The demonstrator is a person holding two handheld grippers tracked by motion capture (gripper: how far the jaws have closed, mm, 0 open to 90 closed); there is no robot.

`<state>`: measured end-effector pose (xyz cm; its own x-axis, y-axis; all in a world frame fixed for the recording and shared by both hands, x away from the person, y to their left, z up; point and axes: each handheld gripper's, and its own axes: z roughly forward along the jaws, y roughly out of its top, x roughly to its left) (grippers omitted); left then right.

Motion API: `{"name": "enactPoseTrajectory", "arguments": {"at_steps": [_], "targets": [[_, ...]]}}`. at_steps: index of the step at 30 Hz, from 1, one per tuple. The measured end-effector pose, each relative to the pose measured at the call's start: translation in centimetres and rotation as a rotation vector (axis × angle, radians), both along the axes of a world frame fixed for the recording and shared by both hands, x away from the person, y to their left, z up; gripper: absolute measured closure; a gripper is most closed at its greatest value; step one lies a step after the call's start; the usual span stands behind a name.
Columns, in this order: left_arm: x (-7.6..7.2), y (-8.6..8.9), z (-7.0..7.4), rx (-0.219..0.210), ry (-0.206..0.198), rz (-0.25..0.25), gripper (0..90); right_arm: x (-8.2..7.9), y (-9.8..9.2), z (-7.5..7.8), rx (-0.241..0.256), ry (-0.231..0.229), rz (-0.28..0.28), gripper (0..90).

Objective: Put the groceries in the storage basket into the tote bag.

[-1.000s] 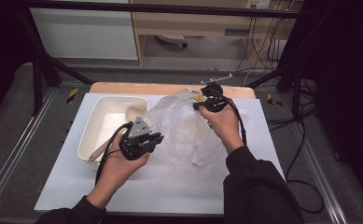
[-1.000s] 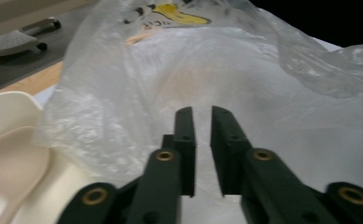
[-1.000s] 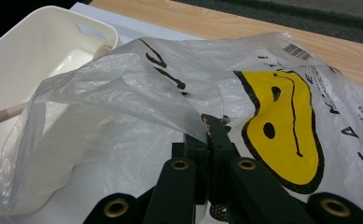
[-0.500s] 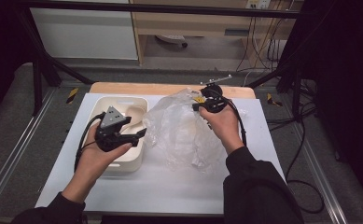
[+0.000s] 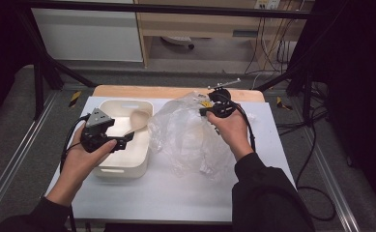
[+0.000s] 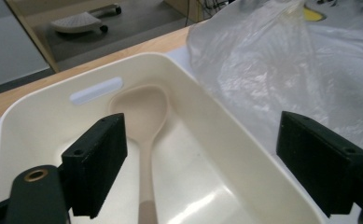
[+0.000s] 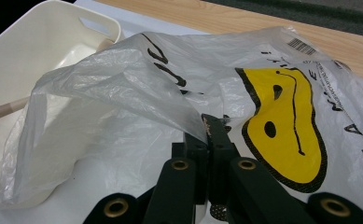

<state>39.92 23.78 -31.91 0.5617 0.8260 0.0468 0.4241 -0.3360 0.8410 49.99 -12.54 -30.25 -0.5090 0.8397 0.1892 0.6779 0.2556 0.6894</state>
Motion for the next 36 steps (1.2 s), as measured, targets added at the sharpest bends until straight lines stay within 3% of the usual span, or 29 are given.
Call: {"name": "enactPoseTrajectory", "arguments": {"at_steps": [20, 36], "targets": [[0.9, 2.3, -0.3, -0.049, 0.042, 0.071, 9.6, -0.1, -0.2, -0.4, 0.001, -0.002, 0.008, 90.0], [1.3, 3.5, -1.3, -0.050, 0.085, 0.121, 11.7, -0.2, 0.0, -1.2, -0.003, 0.008, 0.021, 90.0]]}}
